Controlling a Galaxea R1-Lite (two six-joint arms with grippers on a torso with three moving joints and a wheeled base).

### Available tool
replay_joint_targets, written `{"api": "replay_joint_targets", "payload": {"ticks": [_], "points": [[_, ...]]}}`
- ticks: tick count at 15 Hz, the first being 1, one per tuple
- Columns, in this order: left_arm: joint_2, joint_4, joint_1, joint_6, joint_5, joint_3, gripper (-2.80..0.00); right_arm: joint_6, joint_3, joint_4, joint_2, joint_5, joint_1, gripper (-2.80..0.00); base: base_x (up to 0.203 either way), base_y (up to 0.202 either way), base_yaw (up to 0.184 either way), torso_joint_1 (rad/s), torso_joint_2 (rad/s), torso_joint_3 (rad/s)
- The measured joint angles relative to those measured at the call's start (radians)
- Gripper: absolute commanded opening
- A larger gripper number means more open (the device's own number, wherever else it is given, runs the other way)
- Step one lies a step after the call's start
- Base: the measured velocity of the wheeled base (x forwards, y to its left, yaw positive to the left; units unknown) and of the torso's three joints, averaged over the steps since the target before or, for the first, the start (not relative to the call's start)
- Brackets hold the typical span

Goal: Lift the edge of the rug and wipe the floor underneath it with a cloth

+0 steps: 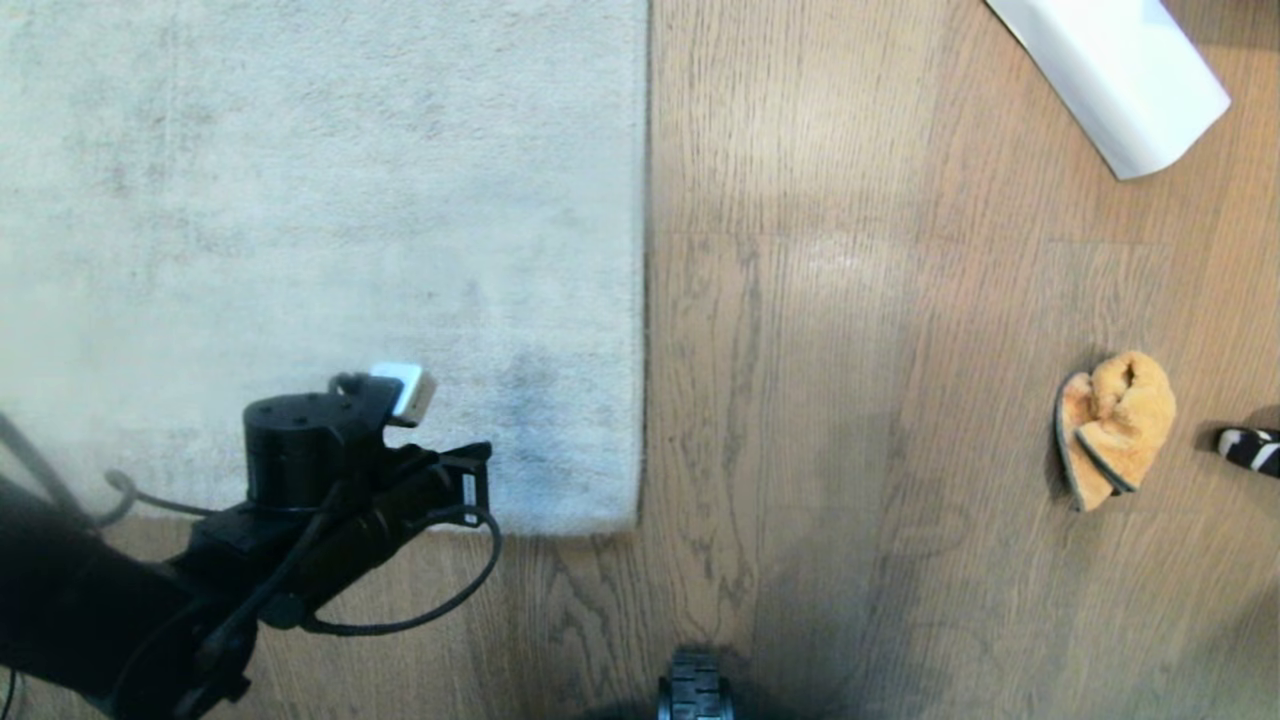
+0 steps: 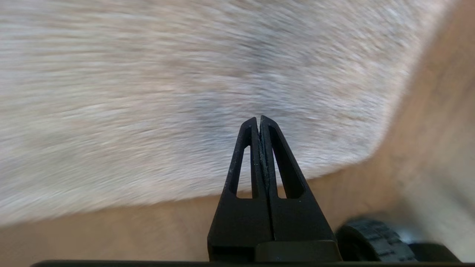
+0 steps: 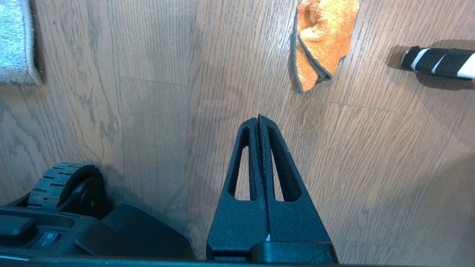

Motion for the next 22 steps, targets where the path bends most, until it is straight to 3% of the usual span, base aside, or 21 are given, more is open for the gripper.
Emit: {"api": "replay_joint_targets", "payload": {"ticks": [2, 6, 10, 13, 16, 18, 22], "points": [[-0.097, 0.068, 0.03, 0.004, 0.053, 0.016, -2.8, 0.0, 0.0, 0.0, 0.0, 0.0, 0.0, -2.8, 0.0, 0.0, 0.0, 0.0, 0.0, 0.0], [-0.302, 0.266, 0.156, 0.063, 0.054, 0.028, -2.8, 0.0, 0.0, 0.0, 0.0, 0.0, 0.0, -2.8, 0.0, 0.0, 0.0, 0.0, 0.0, 0.0], [-0.526, 0.435, 0.371, 0.125, -0.066, 0.078, -2.8, 0.0, 0.0, 0.0, 0.0, 0.0, 0.0, -2.8, 0.0, 0.0, 0.0, 0.0, 0.0, 0.0], [-0.7, 0.526, 0.475, 0.156, -0.176, 0.14, -2.8, -0.001, 0.0, 0.0, 0.0, 0.0, 0.0, -2.8, 0.0, 0.0, 0.0, 0.0, 0.0, 0.0], [-0.876, 0.567, 0.497, 0.165, -0.232, 0.209, -2.8, 0.0, 0.0, 0.0, 0.0, 0.0, 0.0, -2.8, 0.0, 0.0, 0.0, 0.0, 0.0, 0.0], [-0.992, 0.572, 0.473, 0.166, -0.242, 0.261, -2.8, 0.0, 0.0, 0.0, 0.0, 0.0, 0.0, -2.8, 0.0, 0.0, 0.0, 0.0, 0.0, 0.0], [-1.212, 0.604, 0.39, 0.166, -0.196, 0.362, -2.8, 0.0, 0.0, 0.0, 0.0, 0.0, 0.0, -2.8, 0.0, 0.0, 0.0, 0.0, 0.0, 0.0]]}}
